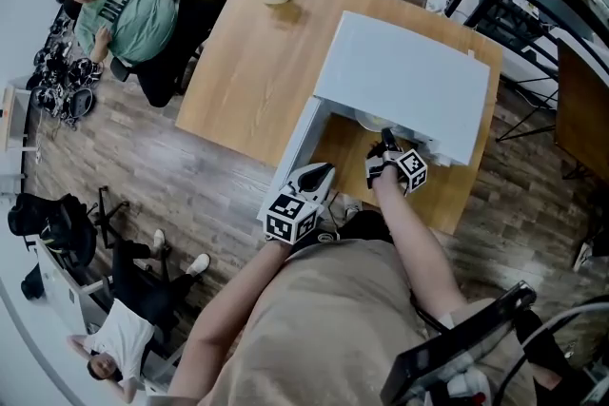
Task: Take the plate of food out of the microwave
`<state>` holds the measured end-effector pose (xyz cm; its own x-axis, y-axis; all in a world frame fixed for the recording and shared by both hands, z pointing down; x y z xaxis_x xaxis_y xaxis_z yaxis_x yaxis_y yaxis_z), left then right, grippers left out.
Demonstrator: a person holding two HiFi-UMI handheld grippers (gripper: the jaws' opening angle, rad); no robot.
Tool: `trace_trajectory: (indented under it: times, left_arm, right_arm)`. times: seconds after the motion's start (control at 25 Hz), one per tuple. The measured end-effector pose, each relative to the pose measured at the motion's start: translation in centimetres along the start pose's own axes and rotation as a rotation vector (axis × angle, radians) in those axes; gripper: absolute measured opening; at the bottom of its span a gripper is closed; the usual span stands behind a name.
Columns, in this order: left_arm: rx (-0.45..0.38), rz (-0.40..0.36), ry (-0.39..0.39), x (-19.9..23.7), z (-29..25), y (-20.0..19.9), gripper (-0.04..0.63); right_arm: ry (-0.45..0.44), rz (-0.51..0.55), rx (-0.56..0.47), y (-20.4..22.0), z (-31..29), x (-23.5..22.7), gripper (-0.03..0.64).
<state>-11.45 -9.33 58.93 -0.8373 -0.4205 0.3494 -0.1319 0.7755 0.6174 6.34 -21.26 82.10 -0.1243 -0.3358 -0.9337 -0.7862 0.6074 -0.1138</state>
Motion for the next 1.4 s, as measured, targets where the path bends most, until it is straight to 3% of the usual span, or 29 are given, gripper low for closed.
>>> trace_trajectory:
  times: [0.6, 1.4]
  left_arm:
    - [0.012, -0.016, 0.01, -0.6, -1.0, -0.5, 0.006]
    - [-0.017, -0.012, 0.054, -1.7, -2.0, -1.2, 0.006]
  right_arm:
    - [-0.102, 0.024, 0.082, 0.5, 2.2, 0.9, 0.014]
    - [-0.156, 0.077, 0.237, 3.7, 9.6, 3.3, 0.014]
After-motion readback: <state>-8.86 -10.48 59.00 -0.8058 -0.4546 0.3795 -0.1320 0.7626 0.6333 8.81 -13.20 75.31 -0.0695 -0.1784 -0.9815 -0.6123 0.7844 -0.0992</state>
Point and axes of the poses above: the fingertips, and each gripper's own axes: z backward along the fingers, x to its left, y out of its underside, the point moved 4 cm from there along z, backward along the fingers, and after that the axes turned 14 degrees about x, right-handed, at the moved point
